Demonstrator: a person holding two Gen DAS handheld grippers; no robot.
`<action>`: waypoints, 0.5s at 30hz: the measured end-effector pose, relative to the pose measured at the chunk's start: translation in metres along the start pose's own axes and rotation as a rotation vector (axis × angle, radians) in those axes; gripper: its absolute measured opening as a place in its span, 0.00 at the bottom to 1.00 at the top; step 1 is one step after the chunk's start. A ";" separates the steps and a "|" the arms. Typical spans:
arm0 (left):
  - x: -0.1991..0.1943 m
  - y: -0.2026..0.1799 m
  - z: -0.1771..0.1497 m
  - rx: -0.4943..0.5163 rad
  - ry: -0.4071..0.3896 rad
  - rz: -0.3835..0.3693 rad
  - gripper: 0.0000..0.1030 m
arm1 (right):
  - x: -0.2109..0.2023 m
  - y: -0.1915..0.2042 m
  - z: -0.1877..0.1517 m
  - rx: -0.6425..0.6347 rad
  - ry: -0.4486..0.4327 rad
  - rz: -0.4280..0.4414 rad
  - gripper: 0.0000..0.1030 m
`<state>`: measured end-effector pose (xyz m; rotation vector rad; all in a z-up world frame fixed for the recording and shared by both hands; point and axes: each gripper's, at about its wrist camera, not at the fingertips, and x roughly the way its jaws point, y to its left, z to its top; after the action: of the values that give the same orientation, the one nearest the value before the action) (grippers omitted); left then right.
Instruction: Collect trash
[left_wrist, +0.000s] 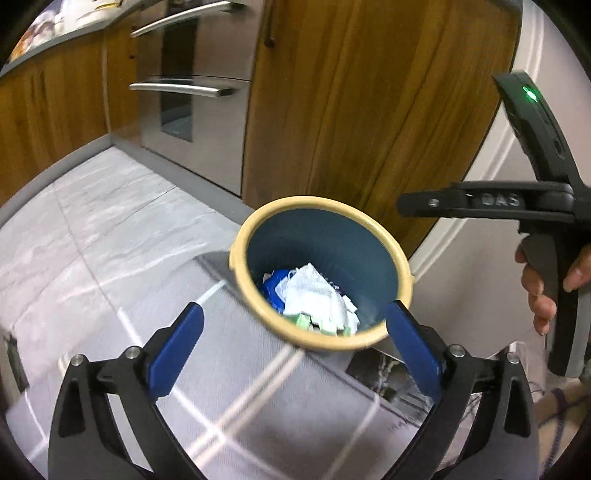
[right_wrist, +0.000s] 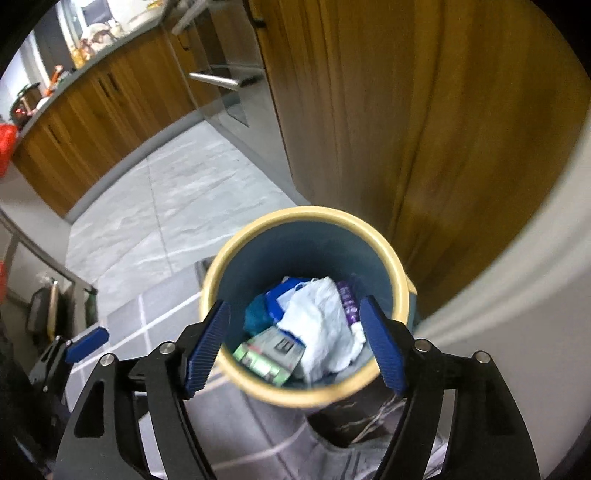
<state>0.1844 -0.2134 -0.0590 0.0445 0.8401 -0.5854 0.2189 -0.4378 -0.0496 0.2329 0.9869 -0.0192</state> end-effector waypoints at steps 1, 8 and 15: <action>-0.008 0.001 -0.005 -0.014 0.003 0.004 0.94 | -0.009 0.002 -0.007 -0.008 -0.014 -0.007 0.79; -0.054 -0.007 -0.023 -0.026 0.000 0.078 0.94 | -0.071 0.011 -0.067 -0.005 -0.096 -0.029 0.93; -0.084 -0.020 -0.028 -0.019 -0.081 0.136 0.94 | -0.102 0.017 -0.100 0.057 -0.142 -0.027 0.95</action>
<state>0.1118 -0.1832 -0.0142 0.0593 0.7580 -0.4485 0.0819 -0.4100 -0.0150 0.2666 0.8492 -0.0872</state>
